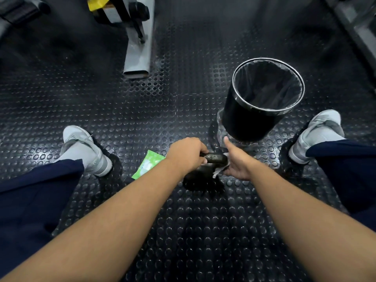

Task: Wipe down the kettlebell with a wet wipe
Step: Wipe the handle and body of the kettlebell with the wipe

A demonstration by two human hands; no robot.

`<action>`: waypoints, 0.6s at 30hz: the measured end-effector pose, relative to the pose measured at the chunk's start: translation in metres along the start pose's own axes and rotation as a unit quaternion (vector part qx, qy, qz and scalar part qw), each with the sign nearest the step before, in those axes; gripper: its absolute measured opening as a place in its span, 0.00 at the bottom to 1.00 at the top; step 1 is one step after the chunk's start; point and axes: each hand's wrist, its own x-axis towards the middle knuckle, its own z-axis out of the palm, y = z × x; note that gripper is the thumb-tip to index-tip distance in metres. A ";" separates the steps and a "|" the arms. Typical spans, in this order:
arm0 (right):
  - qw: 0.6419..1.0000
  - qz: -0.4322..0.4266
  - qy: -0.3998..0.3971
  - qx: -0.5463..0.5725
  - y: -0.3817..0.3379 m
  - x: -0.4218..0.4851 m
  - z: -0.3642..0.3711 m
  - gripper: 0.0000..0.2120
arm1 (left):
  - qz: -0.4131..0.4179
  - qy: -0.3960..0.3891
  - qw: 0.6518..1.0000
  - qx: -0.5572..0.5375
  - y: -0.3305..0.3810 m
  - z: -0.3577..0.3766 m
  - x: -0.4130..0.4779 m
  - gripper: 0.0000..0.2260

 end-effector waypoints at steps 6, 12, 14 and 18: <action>1.000 -0.018 -0.013 0.014 -0.030 -0.012 -0.014 0.38 | 0.001 -0.002 1.000 0.001 -0.001 0.001 0.000 0.14; 0.991 -0.030 0.019 -0.126 -0.056 -0.009 0.000 0.39 | 0.003 0.001 1.000 -0.006 -0.001 0.000 0.000 0.12; 0.991 -0.023 0.026 -0.129 -0.040 0.001 0.004 0.46 | 0.003 0.003 1.000 -0.005 0.000 -0.001 0.000 0.12; 0.999 -0.019 0.009 0.042 -0.001 0.007 0.006 0.46 | -0.004 -0.001 1.000 -0.005 0.000 -0.001 0.000 0.14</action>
